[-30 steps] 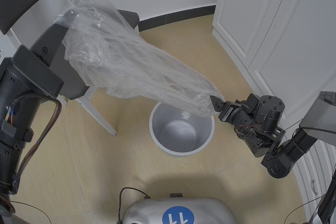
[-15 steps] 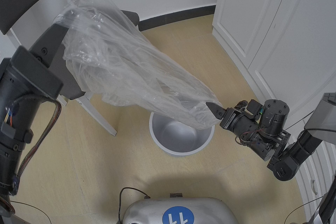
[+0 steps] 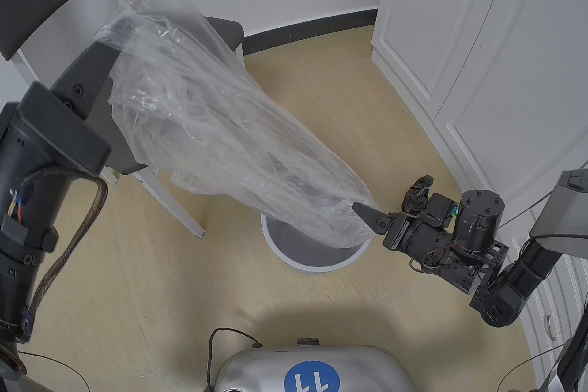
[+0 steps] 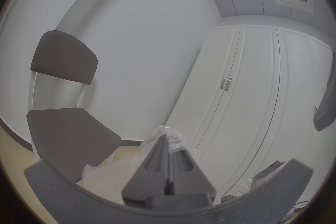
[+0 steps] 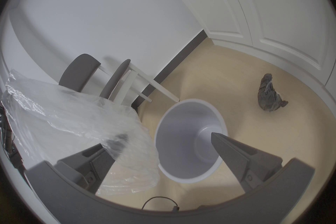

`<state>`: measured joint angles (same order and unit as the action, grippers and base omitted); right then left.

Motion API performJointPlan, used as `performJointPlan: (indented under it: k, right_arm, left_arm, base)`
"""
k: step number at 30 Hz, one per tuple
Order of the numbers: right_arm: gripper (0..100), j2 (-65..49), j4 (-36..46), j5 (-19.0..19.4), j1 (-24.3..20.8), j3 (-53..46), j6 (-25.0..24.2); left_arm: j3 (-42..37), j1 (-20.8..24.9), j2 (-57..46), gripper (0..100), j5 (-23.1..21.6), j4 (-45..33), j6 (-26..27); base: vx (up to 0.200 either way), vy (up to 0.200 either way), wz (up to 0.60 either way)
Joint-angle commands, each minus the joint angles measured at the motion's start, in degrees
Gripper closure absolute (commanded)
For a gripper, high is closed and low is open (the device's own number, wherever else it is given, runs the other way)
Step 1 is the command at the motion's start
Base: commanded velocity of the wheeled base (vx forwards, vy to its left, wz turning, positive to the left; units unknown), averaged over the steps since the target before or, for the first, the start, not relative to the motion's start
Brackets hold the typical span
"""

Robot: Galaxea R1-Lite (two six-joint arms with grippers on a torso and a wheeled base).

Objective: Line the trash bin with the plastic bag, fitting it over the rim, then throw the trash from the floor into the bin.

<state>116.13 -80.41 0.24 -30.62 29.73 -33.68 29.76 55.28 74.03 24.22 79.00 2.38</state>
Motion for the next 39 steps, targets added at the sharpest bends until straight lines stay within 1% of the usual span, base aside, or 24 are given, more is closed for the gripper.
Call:
performJointPlan:
  k: [1, 4, 9, 13, 18, 27, 35, 36, 37, 39]
  right_arm:
    - [0, 1.6, -0.2, 0.5, -0.2, -0.6, -0.4]
    - [0, 2.0, -0.2, 0.9, -0.5, -0.7, -1.4]
    - [0, 3.1, -0.8, 1.3, -0.5, -0.6, -1.4]
    - [0, 4.5, -3.4, 1.3, -0.8, -0.9, -1.4]
    - [0, 7.9, -9.4, 0.9, -1.6, -1.7, -1.2]
    - [0, 10.2, -9.6, 0.4, -3.6, -1.2, -1.5]
    - [0, 9.6, -9.6, -0.3, -4.0, -0.6, -1.6]
    - [0, 9.4, -9.6, -1.1, -4.4, -0.3, -1.6]
    - [0, 9.3, -9.6, -2.8, -4.8, 0.7, -1.6]
    - [0, 9.4, -9.6, -4.5, -5.2, 1.6, -2.1]
  left_arm:
    - [0.0, 0.1, 0.0, 100, 0.0, 0.1, 0.1]
    - [0.0, 0.1, 0.0, 100, 0.0, 0.1, 0.1]
    - [0.0, 0.1, 0.0, 100, 0.0, 0.1, 0.1]
    - [0.0, 0.2, 0.0, 100, 0.0, 0.1, 0.1]
    - [-0.1, 0.2, 0.0, 100, 0.0, 0.2, 0.1]
    - [-0.1, 0.7, 0.0, 100, 0.1, 0.1, 0.1]
    - [-0.1, 0.7, 0.0, 100, 0.1, 0.2, 0.1]
    - [-0.1, 0.7, 0.0, 100, 0.1, 0.2, 0.2]
    - [-0.1, 0.7, 0.1, 100, 0.1, 0.1, 0.1]
    - [-0.1, 0.7, 0.1, 100, 0.1, 0.2, 0.2]
  base:
    - [0.000, 0.000, 0.00]
    - [0.000, 0.000, 0.00]
    - [0.000, 0.000, 0.00]
    - [0.000, 0.000, 0.00]
    - [0.000, 0.000, 0.00]
    - [0.000, 0.000, 0.00]
    - [0.000, 0.000, 0.00]
    - [0.000, 0.000, 0.00]
    - [0.000, 0.000, 0.00]
    - [0.000, 0.000, 0.00]
